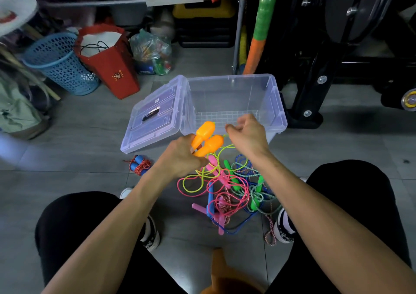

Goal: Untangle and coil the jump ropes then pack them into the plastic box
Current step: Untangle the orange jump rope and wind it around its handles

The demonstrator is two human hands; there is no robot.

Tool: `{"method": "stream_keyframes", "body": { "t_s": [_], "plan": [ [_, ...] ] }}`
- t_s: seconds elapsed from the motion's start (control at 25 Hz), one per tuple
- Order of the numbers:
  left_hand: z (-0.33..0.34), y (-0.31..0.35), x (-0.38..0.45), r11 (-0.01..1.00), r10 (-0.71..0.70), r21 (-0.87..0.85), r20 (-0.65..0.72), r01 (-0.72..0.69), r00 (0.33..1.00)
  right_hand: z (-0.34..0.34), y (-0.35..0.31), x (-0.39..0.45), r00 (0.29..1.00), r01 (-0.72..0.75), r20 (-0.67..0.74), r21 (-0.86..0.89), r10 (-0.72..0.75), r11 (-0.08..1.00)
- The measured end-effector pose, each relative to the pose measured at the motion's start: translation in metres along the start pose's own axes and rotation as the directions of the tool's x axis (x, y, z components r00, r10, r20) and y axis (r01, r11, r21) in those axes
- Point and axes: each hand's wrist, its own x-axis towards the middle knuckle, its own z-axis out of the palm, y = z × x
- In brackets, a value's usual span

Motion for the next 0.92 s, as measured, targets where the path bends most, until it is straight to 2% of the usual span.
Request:
{"method": "stream_keyframes", "body": {
  "t_s": [0.04, 0.12, 0.2, 0.24, 0.36, 0.48, 0.56, 0.64, 0.76, 0.92],
  "plan": [
    [-0.004, -0.001, -0.001, 1.0, 0.001, 0.02, 0.006, -0.002, 1.0, -0.003, 0.0, 0.001, 0.994, 0.112, 0.015, -0.083, -0.111, 0.99],
    [-0.011, 0.001, -0.005, 0.998, 0.055, 0.036, 0.04, -0.056, 0.998, -0.007, -0.005, -0.004, 0.955, 0.267, 0.138, -0.022, -0.261, 0.963],
    [-0.014, 0.006, -0.01, 0.994, 0.103, 0.015, 0.078, -0.104, 0.992, -0.006, -0.012, -0.014, 0.929, 0.253, 0.253, 0.101, -0.271, 0.962],
    [-0.014, 0.008, -0.012, 0.994, 0.113, -0.004, 0.087, -0.113, 0.99, -0.004, -0.015, -0.017, 0.927, 0.249, 0.258, 0.116, -0.271, 0.961],
    [-0.01, 0.008, -0.012, 0.992, 0.126, -0.019, 0.071, -0.125, 0.99, 0.003, -0.014, -0.016, 0.934, 0.28, 0.207, 0.079, -0.29, 0.957],
    [-0.006, 0.003, -0.008, 0.996, 0.07, 0.046, 0.001, -0.07, 0.998, 0.007, -0.017, -0.018, 0.936, 0.296, 0.191, 0.024, -0.295, 0.955],
    [-0.001, 0.001, -0.008, 0.991, 0.071, 0.116, -0.101, -0.059, 0.992, 0.011, -0.02, -0.019, 0.951, 0.291, 0.111, -0.004, -0.289, 0.957],
    [0.007, 0.002, -0.01, 0.963, 0.127, 0.263, -0.274, -0.053, 0.953, 0.014, -0.022, -0.018, 0.968, 0.246, 0.045, -0.001, -0.246, 0.969],
    [0.011, 0.006, -0.011, 0.878, 0.177, 0.474, -0.45, 0.066, 0.875, 0.018, -0.023, -0.014, 0.987, 0.143, 0.062, 0.11, -0.151, 0.984],
    [0.008, 0.005, -0.01, 0.851, 0.16, 0.519, -0.406, 0.082, 0.9, 0.01, -0.025, -0.018, 0.981, 0.196, 0.001, -0.006, -0.196, 0.98]
  ]
}}
